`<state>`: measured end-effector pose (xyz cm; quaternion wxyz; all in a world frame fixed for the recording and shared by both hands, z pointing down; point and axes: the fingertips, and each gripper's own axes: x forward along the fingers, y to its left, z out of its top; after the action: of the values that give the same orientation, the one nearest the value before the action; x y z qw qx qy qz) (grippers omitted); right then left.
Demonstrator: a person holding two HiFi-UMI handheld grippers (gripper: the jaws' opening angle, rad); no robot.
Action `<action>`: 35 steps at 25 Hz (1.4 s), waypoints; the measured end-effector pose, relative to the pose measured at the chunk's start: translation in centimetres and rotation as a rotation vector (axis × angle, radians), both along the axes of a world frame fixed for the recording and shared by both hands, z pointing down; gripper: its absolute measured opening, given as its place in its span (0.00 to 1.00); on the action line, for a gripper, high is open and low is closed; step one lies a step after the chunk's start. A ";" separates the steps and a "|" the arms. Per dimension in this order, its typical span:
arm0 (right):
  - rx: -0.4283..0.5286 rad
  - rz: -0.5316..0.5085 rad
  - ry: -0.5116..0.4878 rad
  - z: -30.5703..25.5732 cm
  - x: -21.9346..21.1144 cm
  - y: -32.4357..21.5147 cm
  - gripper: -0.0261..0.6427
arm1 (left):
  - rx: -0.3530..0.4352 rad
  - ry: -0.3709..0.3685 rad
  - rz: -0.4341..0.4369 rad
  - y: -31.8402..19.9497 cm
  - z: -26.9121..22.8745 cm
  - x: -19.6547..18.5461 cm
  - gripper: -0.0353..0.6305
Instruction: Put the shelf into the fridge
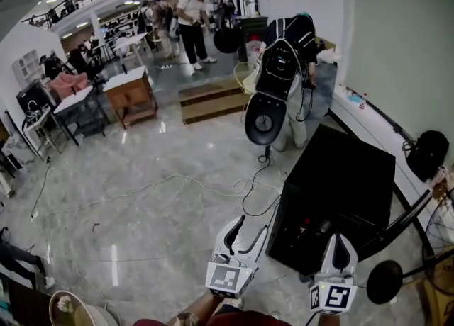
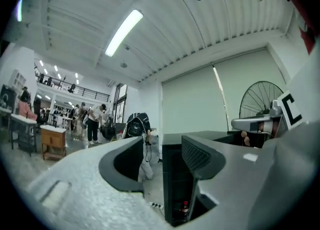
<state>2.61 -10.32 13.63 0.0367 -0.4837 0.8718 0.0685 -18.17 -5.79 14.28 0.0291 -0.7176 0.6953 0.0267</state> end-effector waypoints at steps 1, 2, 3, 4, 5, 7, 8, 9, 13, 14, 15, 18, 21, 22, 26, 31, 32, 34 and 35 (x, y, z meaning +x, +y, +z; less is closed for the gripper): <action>0.015 -0.012 -0.001 -0.7 -0.5 -0.1 0.03 | 0.009 -0.024 -0.005 0.0 -0.7 -0.3 0.42; 0.025 -0.022 -0.001 -1.2 -0.9 -0.2 0.03 | 0.019 -0.035 -0.013 -0.1 -1.2 -0.5 0.42; 0.030 -0.031 0.000 -1.5 -1.2 -0.3 0.03 | 0.029 -0.034 -0.020 -0.2 -1.6 -0.7 0.42; 0.033 -0.036 0.001 -1.7 -1.5 -0.4 0.03 | 0.037 -0.027 -0.025 -0.3 -1.8 -0.9 0.42; 0.035 -0.040 0.002 -1.9 -1.6 -0.6 0.03 | 0.043 -0.019 -0.027 -0.3 -2.0 -1.0 0.42; 0.038 -0.044 0.000 -2.2 -1.7 -0.6 0.03 | 0.049 -0.005 -0.026 -0.4 -2.2 -1.0 0.42; 0.040 -0.046 -0.003 -2.3 -1.8 -0.6 0.03 | 0.050 -0.002 -0.025 -0.5 -2.3 -1.0 0.42; 0.042 -0.046 -0.006 -2.4 -1.8 -0.6 0.03 | 0.050 -0.001 -0.026 -0.5 -2.3 -1.0 0.42; 0.039 -0.042 -0.016 -2.5 -1.9 -0.8 0.03 | 0.051 -0.038 -0.030 -0.6 -2.2 -0.8 0.42; 0.039 -0.043 -0.013 -2.5 -1.9 -0.7 0.03 | 0.047 -0.043 -0.028 -0.6 -2.1 -0.7 0.42; 0.041 -0.045 -0.009 -2.6 -2.0 -0.6 0.03 | 0.041 -0.039 -0.023 -0.6 -2.0 -0.5 0.42; 0.046 -0.051 0.005 -2.7 -2.2 -0.9 0.03 | 0.031 -0.028 -0.019 -1.2 -1.8 -0.3 0.38; 0.045 -0.053 0.007 -2.6 -2.3 -1.3 0.03 | 0.030 -0.033 -0.017 -1.7 -1.6 -0.1 0.32; 0.045 -0.052 0.007 -2.6 -2.3 -1.3 0.03 | 0.030 -0.032 -0.015 -1.7 -1.6 -0.1 0.31; 0.046 -0.049 0.006 -2.7 -2.0 -1.2 0.03 | 0.036 -0.042 -0.048 -1.6 -1.7 -0.1 0.16; 0.054 -0.048 0.008 -2.6 -1.8 -0.5 0.03 | 0.050 -0.028 -0.041 -1.0 -1.7 0.2 0.06; 0.058 -0.047 0.010 -2.7 -2.0 -0.3 0.03 | 0.054 -0.033 -0.036 -0.8 -1.8 0.1 0.06; 0.064 -0.047 0.015 -2.9 -2.4 0.0 0.03 | 0.060 -0.045 -0.034 -0.5 -2.1 -0.3 0.06; 0.065 -0.047 0.019 -3.0 -2.5 0.0 0.03 | 0.061 -0.048 -0.035 -0.6 -2.2 -0.5 0.06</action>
<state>0.08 -10.32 10.61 0.0457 -0.4610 0.8806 0.1002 -18.63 -6.36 12.07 0.0683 -0.7044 0.7058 0.0300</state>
